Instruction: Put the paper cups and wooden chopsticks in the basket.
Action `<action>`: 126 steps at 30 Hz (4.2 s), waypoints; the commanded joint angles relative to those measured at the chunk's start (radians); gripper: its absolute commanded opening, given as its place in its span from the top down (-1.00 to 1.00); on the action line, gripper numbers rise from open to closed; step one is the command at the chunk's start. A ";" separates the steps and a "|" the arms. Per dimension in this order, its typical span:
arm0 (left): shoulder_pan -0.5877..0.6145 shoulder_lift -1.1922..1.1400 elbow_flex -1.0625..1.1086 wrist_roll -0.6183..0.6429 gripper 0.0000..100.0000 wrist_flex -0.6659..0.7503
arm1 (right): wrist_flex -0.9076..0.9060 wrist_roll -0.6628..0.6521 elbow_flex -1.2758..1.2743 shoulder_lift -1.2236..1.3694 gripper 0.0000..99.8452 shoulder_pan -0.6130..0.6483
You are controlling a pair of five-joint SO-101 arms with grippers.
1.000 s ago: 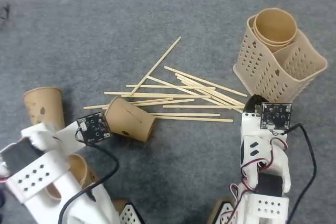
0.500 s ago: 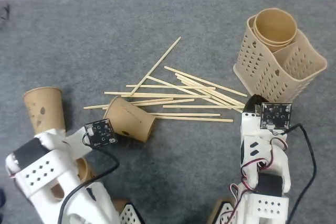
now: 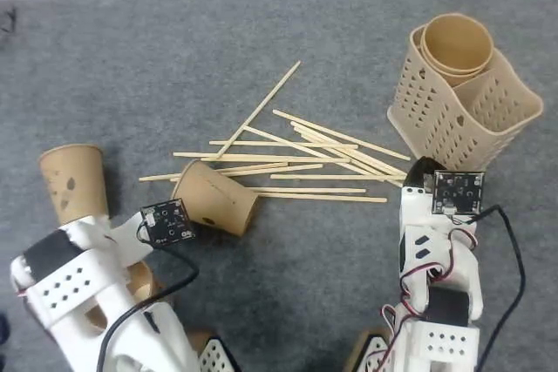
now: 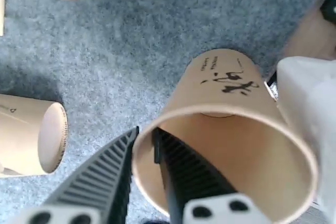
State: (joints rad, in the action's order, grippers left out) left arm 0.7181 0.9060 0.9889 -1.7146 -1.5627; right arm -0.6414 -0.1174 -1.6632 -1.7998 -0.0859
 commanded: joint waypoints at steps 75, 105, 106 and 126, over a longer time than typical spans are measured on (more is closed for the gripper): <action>-1.428 -1.525 -2.032 1.579 0.98 0.789 | -0.010 -0.018 -0.018 -0.016 0.98 0.005; -1.347 -1.594 -2.077 1.662 0.67 0.661 | -0.007 -0.020 -0.018 -0.016 0.98 0.007; -1.352 -1.583 -2.106 1.657 0.67 0.597 | -0.007 -0.020 -0.018 -0.016 0.98 0.007; -0.786 -1.080 -2.278 1.410 0.67 -0.195 | -0.008 -0.020 -0.018 -0.016 0.98 0.008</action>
State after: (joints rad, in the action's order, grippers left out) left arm -0.3023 -0.3521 -1.4937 -0.3307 -1.7300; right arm -0.6690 -0.1235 -1.6632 -1.7998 -0.0844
